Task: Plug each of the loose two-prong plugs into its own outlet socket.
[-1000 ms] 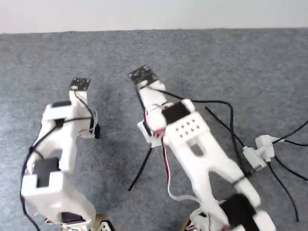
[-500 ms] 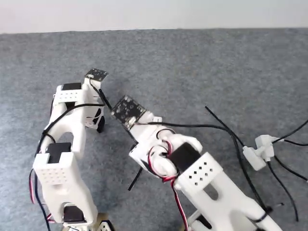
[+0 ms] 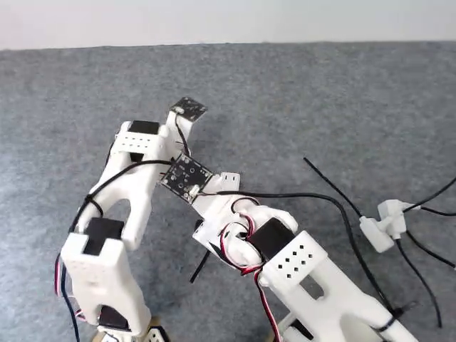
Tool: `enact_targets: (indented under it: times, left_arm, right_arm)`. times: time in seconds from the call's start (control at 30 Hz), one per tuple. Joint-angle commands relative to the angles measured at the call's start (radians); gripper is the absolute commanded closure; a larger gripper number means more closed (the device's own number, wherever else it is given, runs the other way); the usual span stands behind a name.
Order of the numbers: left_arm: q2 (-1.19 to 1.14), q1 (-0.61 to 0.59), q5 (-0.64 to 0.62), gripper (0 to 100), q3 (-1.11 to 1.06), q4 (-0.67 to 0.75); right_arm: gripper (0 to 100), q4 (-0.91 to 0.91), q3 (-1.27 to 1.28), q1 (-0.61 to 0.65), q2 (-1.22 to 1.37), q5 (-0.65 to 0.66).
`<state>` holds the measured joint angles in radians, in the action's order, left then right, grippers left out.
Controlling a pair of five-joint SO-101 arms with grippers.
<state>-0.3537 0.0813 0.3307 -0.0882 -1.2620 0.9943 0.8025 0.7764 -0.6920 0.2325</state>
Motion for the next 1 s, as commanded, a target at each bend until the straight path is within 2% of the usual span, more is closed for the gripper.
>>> enact_targets:
  times: [0.0,0.27,0.4,0.53,0.63,0.8,0.97]
  left_arm:
    - [0.135,0.048,0.008,84,-0.008,-0.029]
    - [0.364,0.163,0.008,84,-0.168,-0.044]
    - [0.446,0.169,0.008,84,-0.24,-0.02]
    - [0.456,0.129,0.009,84,-0.309,0.04]
    - [0.463,0.06,0.006,84,-0.378,0.147]
    - [0.465,-0.091,-0.002,84,-0.461,0.327]
    - [0.465,-0.21,-0.17,84,-0.553,0.542]
  right_arm:
    - [99.0,-0.028,-0.008,0.001,-0.022,0.025]
    - [99.0,-0.065,0.0,-0.051,-0.022,0.029]
    - [99.0,-0.056,0.008,-0.045,-0.033,0.026]
    - [99.0,-0.061,0.008,-0.051,-0.033,0.021]
    - [99.0,-0.064,0.008,-0.058,-0.033,-0.002]
    - [99.0,-0.124,0.008,-0.17,-0.024,-0.103]
    - [99.0,-0.166,0.006,-0.251,-0.024,-0.192]
